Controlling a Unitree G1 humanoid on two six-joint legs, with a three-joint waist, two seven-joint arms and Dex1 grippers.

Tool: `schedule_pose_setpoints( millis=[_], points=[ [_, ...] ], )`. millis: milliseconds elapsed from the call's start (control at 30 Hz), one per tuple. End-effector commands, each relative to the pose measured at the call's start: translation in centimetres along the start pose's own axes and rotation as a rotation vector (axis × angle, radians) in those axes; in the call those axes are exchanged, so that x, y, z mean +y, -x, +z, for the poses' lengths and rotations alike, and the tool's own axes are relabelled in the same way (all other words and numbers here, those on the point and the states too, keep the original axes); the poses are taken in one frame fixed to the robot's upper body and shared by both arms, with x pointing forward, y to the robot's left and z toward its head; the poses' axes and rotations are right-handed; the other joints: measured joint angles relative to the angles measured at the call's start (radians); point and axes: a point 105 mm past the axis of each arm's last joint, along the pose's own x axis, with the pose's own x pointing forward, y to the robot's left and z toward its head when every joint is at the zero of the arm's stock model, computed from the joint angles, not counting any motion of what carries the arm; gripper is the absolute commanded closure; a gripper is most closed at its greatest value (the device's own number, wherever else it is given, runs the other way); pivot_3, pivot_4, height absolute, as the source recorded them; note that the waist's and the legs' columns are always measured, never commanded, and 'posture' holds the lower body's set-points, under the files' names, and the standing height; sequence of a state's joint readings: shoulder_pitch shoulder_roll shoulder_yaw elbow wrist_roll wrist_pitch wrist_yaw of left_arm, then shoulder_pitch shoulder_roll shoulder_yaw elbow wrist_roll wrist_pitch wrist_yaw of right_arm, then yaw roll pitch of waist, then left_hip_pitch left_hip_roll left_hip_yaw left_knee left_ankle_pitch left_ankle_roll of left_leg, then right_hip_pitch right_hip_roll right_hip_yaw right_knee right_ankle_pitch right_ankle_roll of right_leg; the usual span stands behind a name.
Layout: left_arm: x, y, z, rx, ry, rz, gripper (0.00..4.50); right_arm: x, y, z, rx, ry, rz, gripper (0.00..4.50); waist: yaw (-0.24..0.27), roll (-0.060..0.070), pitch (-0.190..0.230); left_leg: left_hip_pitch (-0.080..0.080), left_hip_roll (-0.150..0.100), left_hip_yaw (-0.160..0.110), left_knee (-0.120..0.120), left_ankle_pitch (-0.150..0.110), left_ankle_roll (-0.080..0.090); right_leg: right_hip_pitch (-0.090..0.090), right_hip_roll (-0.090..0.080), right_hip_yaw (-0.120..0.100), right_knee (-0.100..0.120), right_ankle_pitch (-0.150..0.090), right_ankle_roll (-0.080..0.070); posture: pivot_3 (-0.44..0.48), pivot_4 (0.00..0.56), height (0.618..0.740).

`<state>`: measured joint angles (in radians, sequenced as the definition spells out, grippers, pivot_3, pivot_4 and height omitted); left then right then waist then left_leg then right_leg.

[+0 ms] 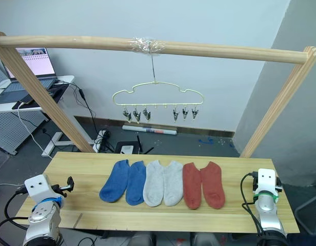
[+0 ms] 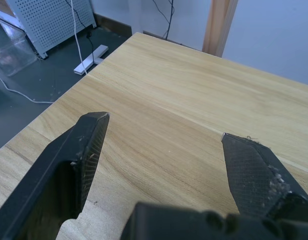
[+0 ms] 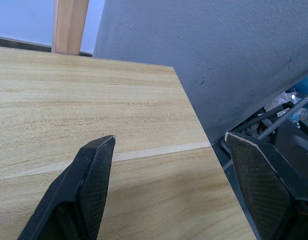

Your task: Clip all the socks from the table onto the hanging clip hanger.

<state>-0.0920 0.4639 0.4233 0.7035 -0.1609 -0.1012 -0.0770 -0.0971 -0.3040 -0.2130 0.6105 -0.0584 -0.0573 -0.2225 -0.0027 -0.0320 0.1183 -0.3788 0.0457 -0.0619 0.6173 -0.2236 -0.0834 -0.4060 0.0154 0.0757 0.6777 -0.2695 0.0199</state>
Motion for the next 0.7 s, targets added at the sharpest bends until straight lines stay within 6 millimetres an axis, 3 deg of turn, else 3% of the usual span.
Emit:
schedule_pose_setpoints(
  millis=[33,167,400,500,700],
  points=[
    [0.9,-0.1,1.6,-0.054,-0.013,0.041,0.42,-0.8,-0.3,1.3,-0.046,-0.010,-0.021,0.81,0.000,0.000,0.000,0.000,0.000,0.000,0.000,0.000,0.000,0.000,0.000,0.000,0.000,0.000,0.000,0.121,0.106,0.740],
    [2.0,0.1,1.6,-0.078,-0.095,0.156,0.42,-0.9,-0.4,1.4,-0.054,0.000,-0.015,0.81,0.001,0.000,0.000,0.000,0.000,0.000,0.000,0.000,0.000,0.000,0.000,0.000,0.000,0.000,0.000,0.124,0.105,0.740],
    [1.4,0.4,1.9,-0.110,-0.034,0.070,0.42,-0.8,-0.4,1.4,-0.055,-0.008,-0.003,0.81,0.000,0.000,0.001,0.000,0.000,0.000,0.000,0.000,0.000,0.000,0.000,0.000,0.000,0.000,0.000,0.127,0.108,0.740],
    [1.6,0.7,2.3,-0.124,0.051,0.015,0.42,-0.1,-0.2,2.2,-0.094,-0.058,0.054,0.81,0.000,0.001,0.001,0.000,0.000,0.000,0.000,0.000,0.000,0.000,0.000,0.000,0.000,0.000,-0.001,0.125,0.119,0.740],
    [0.8,2.0,4.6,-0.204,0.044,-0.058,0.42,1.3,0.5,4.7,-0.193,-0.129,0.260,0.81,0.000,0.004,0.015,0.000,0.001,0.000,0.000,0.000,0.000,0.000,0.000,0.000,0.000,0.000,-0.001,0.130,0.145,0.740]
  ],
)
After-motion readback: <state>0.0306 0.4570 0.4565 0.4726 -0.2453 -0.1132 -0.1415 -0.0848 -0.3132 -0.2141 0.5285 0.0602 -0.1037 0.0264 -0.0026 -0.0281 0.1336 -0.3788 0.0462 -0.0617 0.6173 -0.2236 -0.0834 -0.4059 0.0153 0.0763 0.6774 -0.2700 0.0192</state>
